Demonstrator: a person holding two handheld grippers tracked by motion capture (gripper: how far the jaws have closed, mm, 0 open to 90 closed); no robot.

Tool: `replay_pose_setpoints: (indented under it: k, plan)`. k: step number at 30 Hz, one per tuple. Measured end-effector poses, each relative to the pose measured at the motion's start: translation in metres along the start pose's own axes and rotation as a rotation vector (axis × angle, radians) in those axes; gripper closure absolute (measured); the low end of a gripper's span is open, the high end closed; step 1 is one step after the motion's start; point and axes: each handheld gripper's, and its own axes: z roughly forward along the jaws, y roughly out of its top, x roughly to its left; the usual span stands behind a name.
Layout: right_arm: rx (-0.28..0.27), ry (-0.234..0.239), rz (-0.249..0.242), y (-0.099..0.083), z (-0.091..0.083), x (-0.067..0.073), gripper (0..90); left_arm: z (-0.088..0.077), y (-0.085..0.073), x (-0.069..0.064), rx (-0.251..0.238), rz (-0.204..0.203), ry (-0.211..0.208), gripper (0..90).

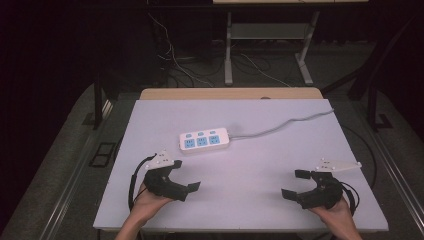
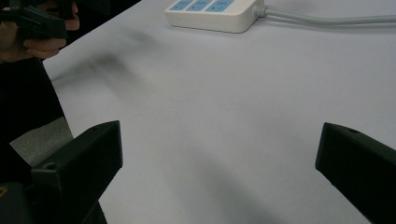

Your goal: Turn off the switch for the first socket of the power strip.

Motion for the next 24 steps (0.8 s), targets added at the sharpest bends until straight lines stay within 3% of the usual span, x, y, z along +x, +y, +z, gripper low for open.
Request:
replay_pose_setpoints:
  k: [24]
  plan:
    - [0.004,-0.001,0.000,-0.001,-0.001,-0.001,0.4,0.017,0.037,0.011,0.069,0.045,-0.029,0.0]
